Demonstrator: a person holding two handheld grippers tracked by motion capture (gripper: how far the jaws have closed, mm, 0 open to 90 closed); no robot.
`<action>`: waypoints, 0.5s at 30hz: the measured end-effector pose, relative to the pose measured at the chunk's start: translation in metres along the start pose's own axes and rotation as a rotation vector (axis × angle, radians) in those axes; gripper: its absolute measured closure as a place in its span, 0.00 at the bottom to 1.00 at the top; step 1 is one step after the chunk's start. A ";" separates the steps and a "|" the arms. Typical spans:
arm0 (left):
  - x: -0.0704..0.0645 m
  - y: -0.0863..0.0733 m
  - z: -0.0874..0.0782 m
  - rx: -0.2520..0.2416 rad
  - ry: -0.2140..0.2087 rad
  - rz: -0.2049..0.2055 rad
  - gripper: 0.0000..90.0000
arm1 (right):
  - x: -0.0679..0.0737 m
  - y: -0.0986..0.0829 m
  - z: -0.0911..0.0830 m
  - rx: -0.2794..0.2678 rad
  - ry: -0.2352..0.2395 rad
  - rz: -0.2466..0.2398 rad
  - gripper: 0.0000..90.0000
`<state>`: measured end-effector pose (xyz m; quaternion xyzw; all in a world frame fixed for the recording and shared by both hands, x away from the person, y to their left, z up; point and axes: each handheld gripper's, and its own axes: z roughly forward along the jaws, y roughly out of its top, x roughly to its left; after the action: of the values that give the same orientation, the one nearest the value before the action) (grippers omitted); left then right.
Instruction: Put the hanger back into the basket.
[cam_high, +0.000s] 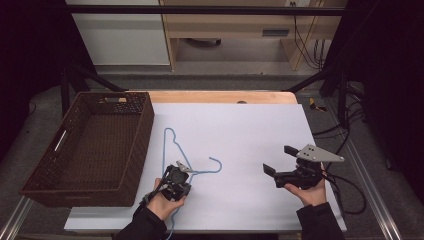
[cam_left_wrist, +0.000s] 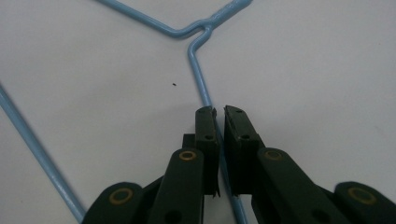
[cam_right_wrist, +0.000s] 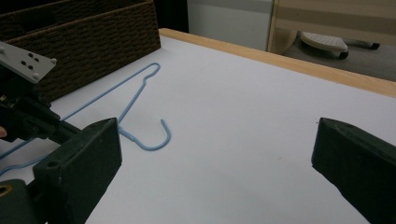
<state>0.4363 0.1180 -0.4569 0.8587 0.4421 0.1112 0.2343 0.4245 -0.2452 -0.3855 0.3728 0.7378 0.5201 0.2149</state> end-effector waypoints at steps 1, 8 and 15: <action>0.000 0.000 0.000 -0.001 -0.003 -0.003 0.94 | 0.000 0.000 0.000 0.000 0.001 -0.001 0.02; 0.001 -0.001 -0.001 -0.009 -0.013 0.016 0.94 | 0.000 0.000 0.000 -0.003 0.001 -0.002 0.02; 0.001 -0.001 0.000 -0.010 -0.014 0.020 0.94 | 0.000 0.000 0.000 0.000 0.001 0.000 0.02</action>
<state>0.4359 0.1198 -0.4575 0.8625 0.4314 0.1097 0.2408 0.4244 -0.2454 -0.3854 0.3726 0.7378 0.5205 0.2143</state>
